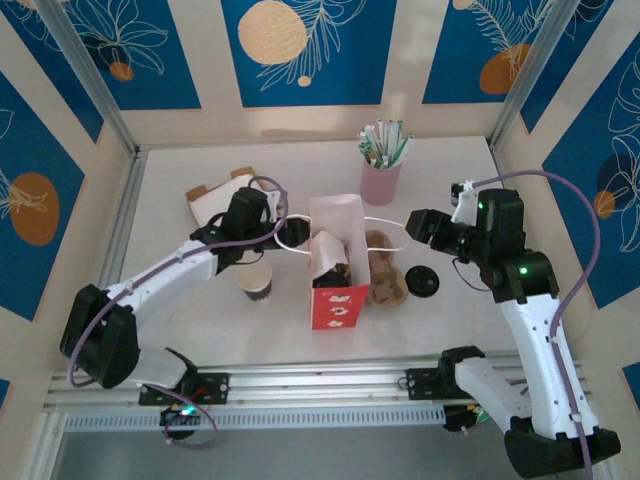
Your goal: Pack the takeout coffee
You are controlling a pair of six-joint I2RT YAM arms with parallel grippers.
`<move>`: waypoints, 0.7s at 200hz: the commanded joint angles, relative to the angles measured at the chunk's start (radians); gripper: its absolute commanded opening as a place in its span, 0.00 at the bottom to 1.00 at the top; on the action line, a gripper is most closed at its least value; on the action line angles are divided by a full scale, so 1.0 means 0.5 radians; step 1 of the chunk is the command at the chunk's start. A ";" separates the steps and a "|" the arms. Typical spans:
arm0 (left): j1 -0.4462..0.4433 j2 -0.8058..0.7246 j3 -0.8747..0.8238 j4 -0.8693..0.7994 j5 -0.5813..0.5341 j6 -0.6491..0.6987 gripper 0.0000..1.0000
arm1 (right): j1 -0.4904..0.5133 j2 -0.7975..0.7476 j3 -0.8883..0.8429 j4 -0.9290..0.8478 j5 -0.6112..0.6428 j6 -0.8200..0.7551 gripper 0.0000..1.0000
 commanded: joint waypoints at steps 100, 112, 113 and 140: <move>-0.027 -0.691 -0.115 -0.254 -0.366 0.183 0.81 | -0.007 -0.370 -0.180 0.306 -0.054 -0.093 0.89; -0.025 -0.798 -0.169 -0.275 -0.417 0.199 0.85 | -0.005 -0.427 -0.202 0.320 -0.041 -0.105 0.97; -0.026 -0.818 -0.174 -0.276 -0.423 0.200 0.85 | -0.004 -0.433 -0.204 0.320 -0.039 -0.107 0.98; -0.027 -1.098 -0.309 -0.330 -0.577 0.227 0.94 | 0.003 -0.563 -0.264 0.325 0.010 -0.130 0.99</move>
